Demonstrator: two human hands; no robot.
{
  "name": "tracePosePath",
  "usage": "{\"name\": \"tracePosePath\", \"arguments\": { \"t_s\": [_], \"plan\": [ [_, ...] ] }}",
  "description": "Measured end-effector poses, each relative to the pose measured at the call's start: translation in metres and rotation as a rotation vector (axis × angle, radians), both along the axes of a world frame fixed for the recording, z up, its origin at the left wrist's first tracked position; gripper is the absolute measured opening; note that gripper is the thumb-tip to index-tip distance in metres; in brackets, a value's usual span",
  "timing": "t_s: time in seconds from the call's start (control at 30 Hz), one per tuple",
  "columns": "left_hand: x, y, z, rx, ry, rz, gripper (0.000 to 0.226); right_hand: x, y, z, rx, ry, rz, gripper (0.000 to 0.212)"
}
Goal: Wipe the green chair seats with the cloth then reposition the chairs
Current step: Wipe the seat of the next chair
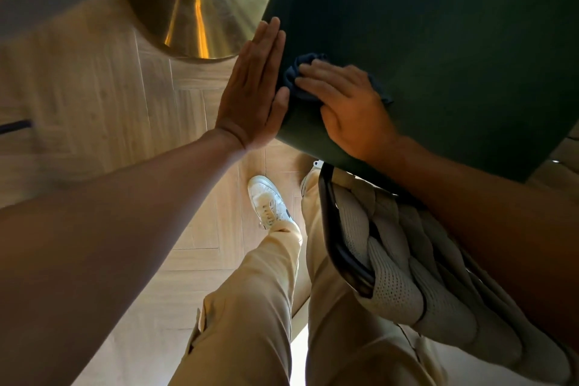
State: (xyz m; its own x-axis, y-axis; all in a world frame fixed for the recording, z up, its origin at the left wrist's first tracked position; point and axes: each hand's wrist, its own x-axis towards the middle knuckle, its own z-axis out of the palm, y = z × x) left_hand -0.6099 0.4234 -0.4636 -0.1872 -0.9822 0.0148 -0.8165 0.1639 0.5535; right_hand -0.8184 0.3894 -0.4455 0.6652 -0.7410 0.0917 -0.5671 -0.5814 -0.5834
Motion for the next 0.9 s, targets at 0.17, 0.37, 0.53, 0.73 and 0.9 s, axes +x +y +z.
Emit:
{"name": "tracePosePath", "arguments": {
  "t_s": [0.17,0.37,0.53,0.73,0.9],
  "plan": [
    [-0.002,0.001,0.012,0.006,-0.048,-0.024,0.065,-0.023,0.024,0.015,0.154,0.002,0.152,0.037],
    [-0.019,-0.019,0.020,-0.042,-0.185,-0.166,0.066,-0.039,0.014,0.052,0.748,-0.174,-0.191,0.039],
    [-0.049,-0.046,0.021,-0.093,-0.277,-0.342,0.066,-0.068,-0.006,0.068,0.531,-0.268,-0.713,0.037],
    [-0.057,-0.050,0.014,-0.070,-0.408,-0.404,0.066,-0.071,-0.035,0.018,0.187,0.037,-0.757,0.063],
    [-0.054,-0.051,0.014,-0.076,-0.438,-0.412,0.065,-0.067,-0.022,-0.003,0.062,0.021,-0.675,0.058]
  ]
}}
